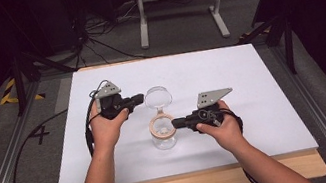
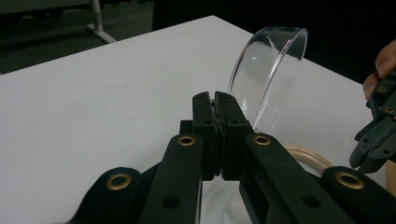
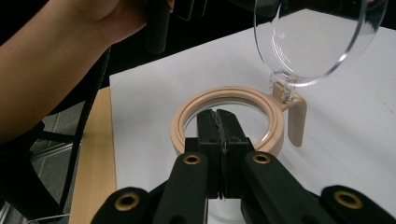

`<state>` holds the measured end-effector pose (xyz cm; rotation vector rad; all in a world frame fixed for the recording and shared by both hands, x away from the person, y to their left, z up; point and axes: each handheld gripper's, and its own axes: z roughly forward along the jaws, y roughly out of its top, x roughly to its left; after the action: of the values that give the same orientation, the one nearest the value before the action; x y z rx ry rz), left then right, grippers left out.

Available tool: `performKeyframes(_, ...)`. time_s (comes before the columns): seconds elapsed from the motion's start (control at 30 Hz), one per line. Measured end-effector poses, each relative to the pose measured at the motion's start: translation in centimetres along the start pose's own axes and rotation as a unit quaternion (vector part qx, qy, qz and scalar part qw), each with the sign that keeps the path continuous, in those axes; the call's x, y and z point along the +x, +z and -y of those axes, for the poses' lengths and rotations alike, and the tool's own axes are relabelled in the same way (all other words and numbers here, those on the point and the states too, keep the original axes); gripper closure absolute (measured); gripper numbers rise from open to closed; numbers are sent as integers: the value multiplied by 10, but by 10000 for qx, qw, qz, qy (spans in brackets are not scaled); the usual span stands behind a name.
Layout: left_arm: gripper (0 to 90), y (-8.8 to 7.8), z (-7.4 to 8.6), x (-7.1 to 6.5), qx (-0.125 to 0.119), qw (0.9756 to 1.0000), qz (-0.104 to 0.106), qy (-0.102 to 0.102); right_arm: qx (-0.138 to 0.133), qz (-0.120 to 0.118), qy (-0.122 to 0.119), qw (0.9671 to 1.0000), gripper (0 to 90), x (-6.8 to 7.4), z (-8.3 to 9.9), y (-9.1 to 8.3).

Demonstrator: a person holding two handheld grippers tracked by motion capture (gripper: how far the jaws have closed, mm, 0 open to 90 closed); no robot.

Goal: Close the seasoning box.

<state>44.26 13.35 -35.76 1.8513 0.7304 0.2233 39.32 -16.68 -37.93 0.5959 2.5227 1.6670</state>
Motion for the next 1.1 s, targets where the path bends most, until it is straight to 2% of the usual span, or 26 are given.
performKeyframes(0.07, 889, -1, -1, -2, 53, 9999, -67, 105, -13, 4, 9, 10000, 899, 0, 0, -1)
performKeyframes(0.2, 893, -4, -2, -5, 30, 9999, 21, 159, -14, -5, 21, 10000, 899, 0, 0, -1)
performKeyframes(0.37, 882, -10, -1, -14, 259, 9992, 201, 231, -16, -33, -1, 10000, 899, 1, -3, 1)
performKeyframes(0.47, 878, -13, -1, -19, 406, 9985, 173, 339, -11, -81, 5, 10000, 899, 1, -5, 2)
performKeyframes(0.63, 866, -20, 0, -24, 451, 9983, 157, 329, 88, -160, 27, 9998, 899, 2, -5, 3)
performKeyframes(0.7, 863, -25, 0, -24, 554, 9977, 139, 370, 120, -187, 72, 9997, 899, 1, -6, 1)
performKeyframes(0.83, 849, -35, 4, -26, 765, 9966, 104, 283, 270, -240, 178, 9992, 899, -1, -7, -2)
performKeyframes(0.97, 831, -49, 9, -26, 1024, 9943, 158, 233, 497, -307, 290, 9979, 900, -5, -7, -4)
performKeyframes(1.1, 819, -62, 16, -24, 1282, 9916, 76, 156, 704, -390, 289, 9963, 900, -8, -6, -3)
